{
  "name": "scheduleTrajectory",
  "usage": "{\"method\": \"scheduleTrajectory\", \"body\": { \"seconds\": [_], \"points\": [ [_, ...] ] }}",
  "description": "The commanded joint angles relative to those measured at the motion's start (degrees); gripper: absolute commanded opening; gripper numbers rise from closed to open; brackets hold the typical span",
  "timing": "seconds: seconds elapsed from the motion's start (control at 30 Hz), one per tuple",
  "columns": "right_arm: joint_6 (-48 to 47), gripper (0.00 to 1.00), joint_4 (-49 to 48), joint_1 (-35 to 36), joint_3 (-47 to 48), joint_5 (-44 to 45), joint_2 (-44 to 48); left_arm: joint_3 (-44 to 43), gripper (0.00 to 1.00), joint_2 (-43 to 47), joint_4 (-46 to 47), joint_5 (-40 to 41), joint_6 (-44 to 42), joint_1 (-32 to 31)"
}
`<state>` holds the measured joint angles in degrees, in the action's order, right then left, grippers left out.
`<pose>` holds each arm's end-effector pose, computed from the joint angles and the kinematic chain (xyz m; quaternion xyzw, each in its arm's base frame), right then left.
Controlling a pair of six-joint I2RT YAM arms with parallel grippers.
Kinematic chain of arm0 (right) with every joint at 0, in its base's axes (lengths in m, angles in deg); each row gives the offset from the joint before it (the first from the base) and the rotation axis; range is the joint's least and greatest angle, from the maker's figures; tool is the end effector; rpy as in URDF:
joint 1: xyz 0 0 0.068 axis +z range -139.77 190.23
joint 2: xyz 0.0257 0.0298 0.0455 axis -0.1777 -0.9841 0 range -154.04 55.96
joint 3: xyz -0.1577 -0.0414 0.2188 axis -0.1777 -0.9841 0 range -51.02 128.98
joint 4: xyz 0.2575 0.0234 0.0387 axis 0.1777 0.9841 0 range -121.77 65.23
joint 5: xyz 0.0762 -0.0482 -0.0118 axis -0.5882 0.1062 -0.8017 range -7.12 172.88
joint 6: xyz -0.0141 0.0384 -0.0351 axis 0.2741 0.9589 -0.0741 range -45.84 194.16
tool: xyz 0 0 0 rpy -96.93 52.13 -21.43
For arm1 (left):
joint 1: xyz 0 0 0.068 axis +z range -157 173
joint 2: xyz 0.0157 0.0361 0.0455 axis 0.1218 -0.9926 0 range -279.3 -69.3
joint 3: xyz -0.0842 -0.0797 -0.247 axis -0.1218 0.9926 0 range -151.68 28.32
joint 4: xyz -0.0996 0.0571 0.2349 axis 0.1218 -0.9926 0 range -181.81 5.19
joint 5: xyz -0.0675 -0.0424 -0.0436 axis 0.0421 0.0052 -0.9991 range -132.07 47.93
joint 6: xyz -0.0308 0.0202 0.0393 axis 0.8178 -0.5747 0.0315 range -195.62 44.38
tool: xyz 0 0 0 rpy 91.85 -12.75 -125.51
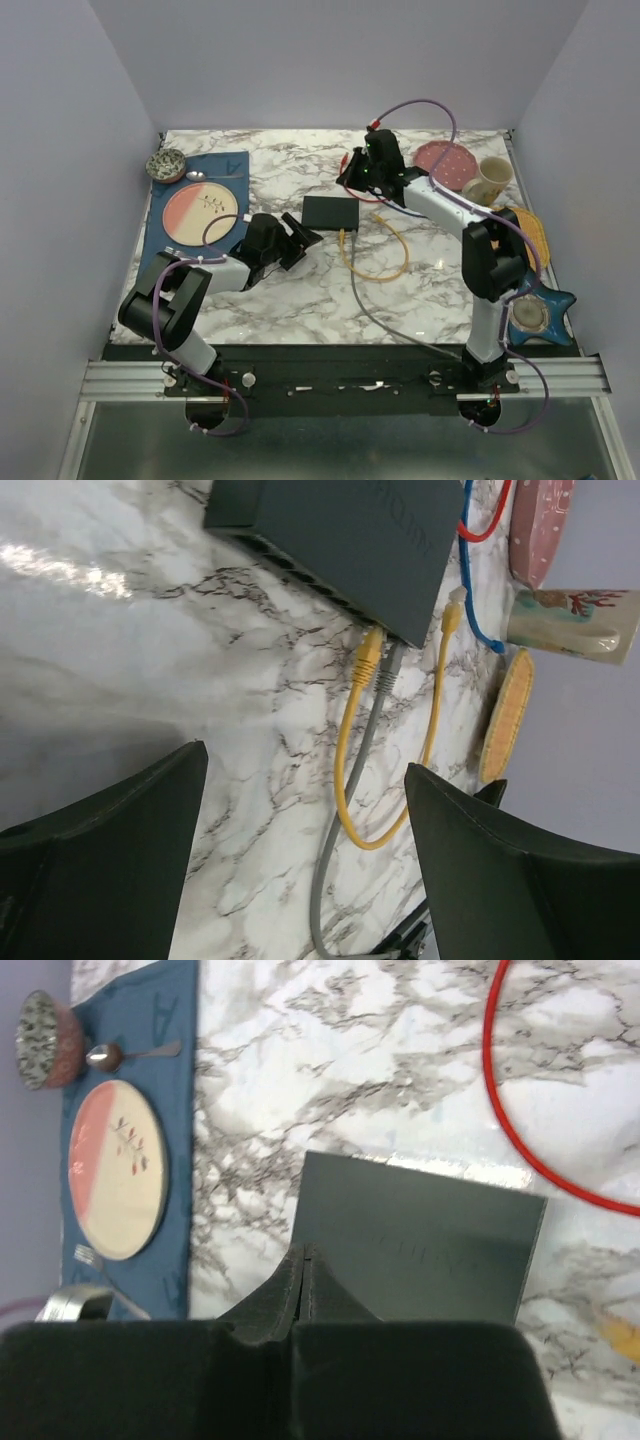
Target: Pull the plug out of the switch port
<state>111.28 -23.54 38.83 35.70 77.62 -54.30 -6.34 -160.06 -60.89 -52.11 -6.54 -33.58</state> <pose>0.3962 0.2197 0.2608 0.0426 0.8719 0.2974 0.3866 0.2674 -0.1408 0.1496 -0.2766 0.8281 -0.4084 0.2666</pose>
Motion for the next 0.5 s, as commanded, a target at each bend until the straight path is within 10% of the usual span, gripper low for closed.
{"method": "scheduleTrajectory", "body": {
  "seconds": [0.0,0.47],
  "points": [
    [-3.11,0.01,8.29,-2.05,7.14,-0.9,-10.04,4.85,0.83,1.82,10.08,1.78,1.58,0.13],
    [-6.01,0.01,13.04,-2.32,16.12,-1.24,-21.4,11.71,0.77,-5.21,21.86,-2.7,5.89,0.13]
  ]
}}
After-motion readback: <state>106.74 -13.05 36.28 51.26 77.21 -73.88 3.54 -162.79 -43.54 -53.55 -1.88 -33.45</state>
